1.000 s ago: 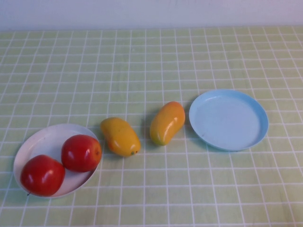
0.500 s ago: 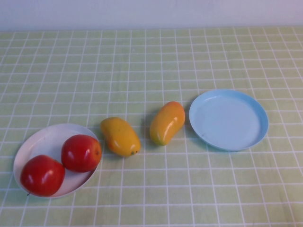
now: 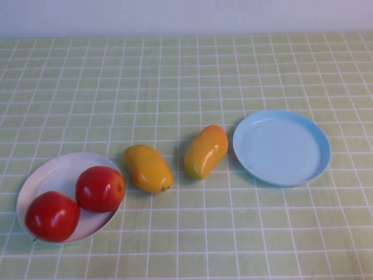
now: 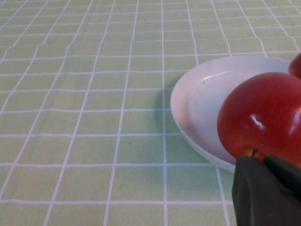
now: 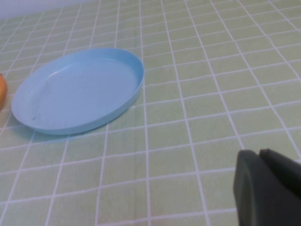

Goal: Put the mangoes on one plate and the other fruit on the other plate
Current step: Put another type of fruit in the right plate

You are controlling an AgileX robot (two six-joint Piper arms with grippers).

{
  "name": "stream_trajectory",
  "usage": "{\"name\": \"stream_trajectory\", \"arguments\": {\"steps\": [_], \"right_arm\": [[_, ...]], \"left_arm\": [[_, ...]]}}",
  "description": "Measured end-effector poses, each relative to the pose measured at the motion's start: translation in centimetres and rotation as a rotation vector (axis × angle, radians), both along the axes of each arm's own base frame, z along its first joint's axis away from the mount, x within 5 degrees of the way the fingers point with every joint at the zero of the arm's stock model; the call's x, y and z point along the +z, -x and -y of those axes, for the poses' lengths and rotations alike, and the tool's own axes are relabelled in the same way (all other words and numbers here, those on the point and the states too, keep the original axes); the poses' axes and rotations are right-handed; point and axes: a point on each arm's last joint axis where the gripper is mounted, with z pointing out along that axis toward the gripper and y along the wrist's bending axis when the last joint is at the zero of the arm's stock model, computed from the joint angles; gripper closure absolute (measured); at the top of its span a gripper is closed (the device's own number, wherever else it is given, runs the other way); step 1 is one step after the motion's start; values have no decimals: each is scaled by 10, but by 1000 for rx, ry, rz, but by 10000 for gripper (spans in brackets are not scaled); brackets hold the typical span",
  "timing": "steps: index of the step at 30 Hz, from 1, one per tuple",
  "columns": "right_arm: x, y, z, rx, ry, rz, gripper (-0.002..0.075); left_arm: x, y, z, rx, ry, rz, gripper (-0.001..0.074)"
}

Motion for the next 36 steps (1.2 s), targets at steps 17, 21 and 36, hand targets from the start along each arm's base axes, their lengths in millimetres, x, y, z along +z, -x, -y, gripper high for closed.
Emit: {"name": "stream_trajectory", "arguments": {"steps": [17,21,36], "right_arm": [[40,-3,2,-33,-273,440,742],[39,-3,1,-35,-295,421,742],[139,-35,-21,190,-75,-336,742]], "left_arm": [[0,0,0,0,0,2,734],[0,0,0,0,0,2,734],[0,0,0,0,1,2,734]]}}
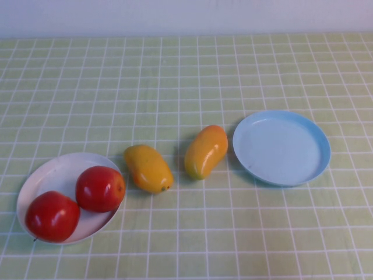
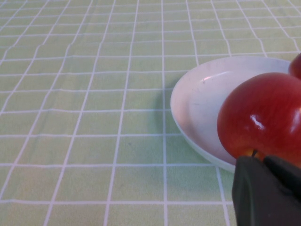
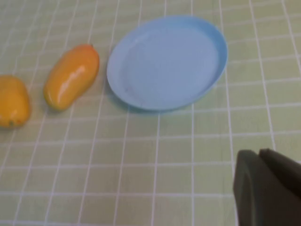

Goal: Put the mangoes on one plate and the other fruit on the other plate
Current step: Put another type of fruit in the right plate

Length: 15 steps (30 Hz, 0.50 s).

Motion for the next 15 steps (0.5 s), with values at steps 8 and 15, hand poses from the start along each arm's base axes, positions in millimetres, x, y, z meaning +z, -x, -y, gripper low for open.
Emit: {"name": "stream_trajectory", "arguments": {"steps": [8,15], "right_arm": [[0,-56,-12,134,73,-267,742],[-10,-110,-64,352,128,-381,742]], "left_arm": [[0,0,0,0,0,0,734],[0,0,0,0,0,0,734]]}}
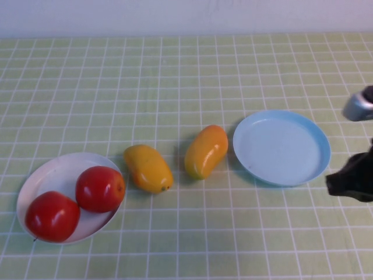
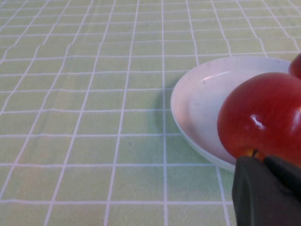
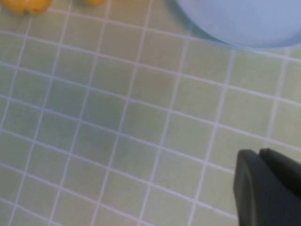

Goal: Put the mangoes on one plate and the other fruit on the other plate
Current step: Put another type of fruit in the right plate

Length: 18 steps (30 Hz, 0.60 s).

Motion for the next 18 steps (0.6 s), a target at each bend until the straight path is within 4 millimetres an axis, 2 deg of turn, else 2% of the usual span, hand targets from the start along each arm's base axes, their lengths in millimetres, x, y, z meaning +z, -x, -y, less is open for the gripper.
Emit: {"name": "stream_trajectory", "arguments": {"steps": [3,9,15,18], "right_arm": [[1,-22,-38,118,35,-14,742],[9,-50,-112,262,101,-30,742],[10,-83,-150,153,106,-117,718],[7,-99,-163,110,93,-135,599]], "left_arm": [[0,0,0,0,0,0,734],[0,0,0,0,0,0,734],[0,0,0,0,-2,0,734],[0,0,0,0,-3,0,734]]}}
